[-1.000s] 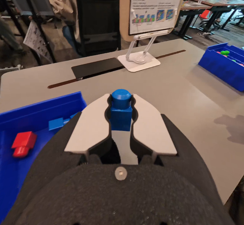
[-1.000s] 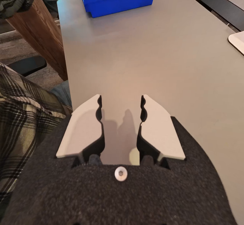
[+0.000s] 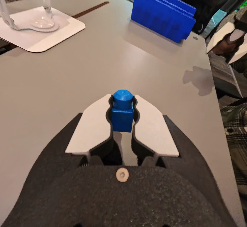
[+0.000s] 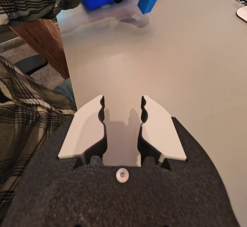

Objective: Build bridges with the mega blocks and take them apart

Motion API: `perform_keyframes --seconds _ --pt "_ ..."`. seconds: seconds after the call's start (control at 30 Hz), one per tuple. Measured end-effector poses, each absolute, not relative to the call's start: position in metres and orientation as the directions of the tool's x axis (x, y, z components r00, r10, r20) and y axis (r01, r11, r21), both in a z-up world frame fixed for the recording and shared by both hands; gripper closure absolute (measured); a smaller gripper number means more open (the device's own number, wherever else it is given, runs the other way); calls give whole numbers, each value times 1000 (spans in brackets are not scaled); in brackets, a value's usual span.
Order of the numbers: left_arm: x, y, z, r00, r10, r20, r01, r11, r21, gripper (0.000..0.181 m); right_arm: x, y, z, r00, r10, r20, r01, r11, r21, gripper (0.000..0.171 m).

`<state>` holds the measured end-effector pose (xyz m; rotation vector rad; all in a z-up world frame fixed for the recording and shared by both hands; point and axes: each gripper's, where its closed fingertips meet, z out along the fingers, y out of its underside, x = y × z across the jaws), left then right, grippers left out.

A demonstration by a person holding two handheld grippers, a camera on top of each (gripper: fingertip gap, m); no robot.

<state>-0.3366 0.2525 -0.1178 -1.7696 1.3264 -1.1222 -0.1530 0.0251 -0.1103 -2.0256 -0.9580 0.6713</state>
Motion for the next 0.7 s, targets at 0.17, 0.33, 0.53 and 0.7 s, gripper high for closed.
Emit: perform_keyframes --seconds 0.17,0.33,0.53,0.7 --pt "-297 258 -124 60 -964 258 -372 -262 -890 154 -152 25 -113 581 804 -129 403 -422 -812 120" --pt "-253 261 -150 14 -977 214 -455 -197 -868 154 -149 23 -110 591 798 -118 405 -421 -811 120" --pt "-246 264 -158 -1 -973 229 -456 -203 -866 154 -141 21 -106 601 791 -113 406 -424 -810 121" --pt "-264 267 -158 7 -963 268 -457 -241 -856 154 -139 22 -105 602 792 -104 416 -421 -806 121"
